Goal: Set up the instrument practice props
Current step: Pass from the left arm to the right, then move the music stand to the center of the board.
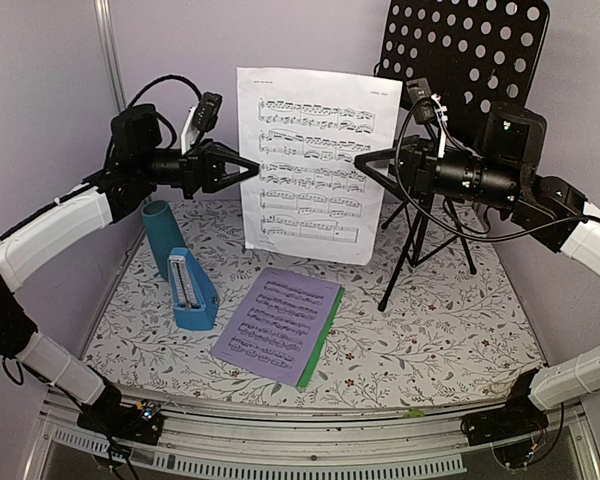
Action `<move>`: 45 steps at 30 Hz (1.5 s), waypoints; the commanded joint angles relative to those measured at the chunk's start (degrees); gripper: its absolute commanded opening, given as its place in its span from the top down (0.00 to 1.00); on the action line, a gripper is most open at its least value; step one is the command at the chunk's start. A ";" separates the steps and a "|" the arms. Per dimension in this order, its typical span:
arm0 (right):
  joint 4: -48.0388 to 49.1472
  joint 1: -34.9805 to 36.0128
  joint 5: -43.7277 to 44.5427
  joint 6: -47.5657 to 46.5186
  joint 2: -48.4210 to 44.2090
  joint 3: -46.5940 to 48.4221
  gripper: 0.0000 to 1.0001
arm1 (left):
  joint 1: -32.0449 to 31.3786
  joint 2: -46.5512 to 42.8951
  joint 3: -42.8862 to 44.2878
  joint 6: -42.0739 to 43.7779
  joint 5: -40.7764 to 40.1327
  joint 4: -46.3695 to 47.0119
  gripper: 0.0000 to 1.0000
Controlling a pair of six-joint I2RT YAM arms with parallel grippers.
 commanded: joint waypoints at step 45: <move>-4.97 -0.09 46.20 -19.77 -20.62 23.41 1.00 | -32.94 53.81 67.72 4.51 -58.56 8.03 0.37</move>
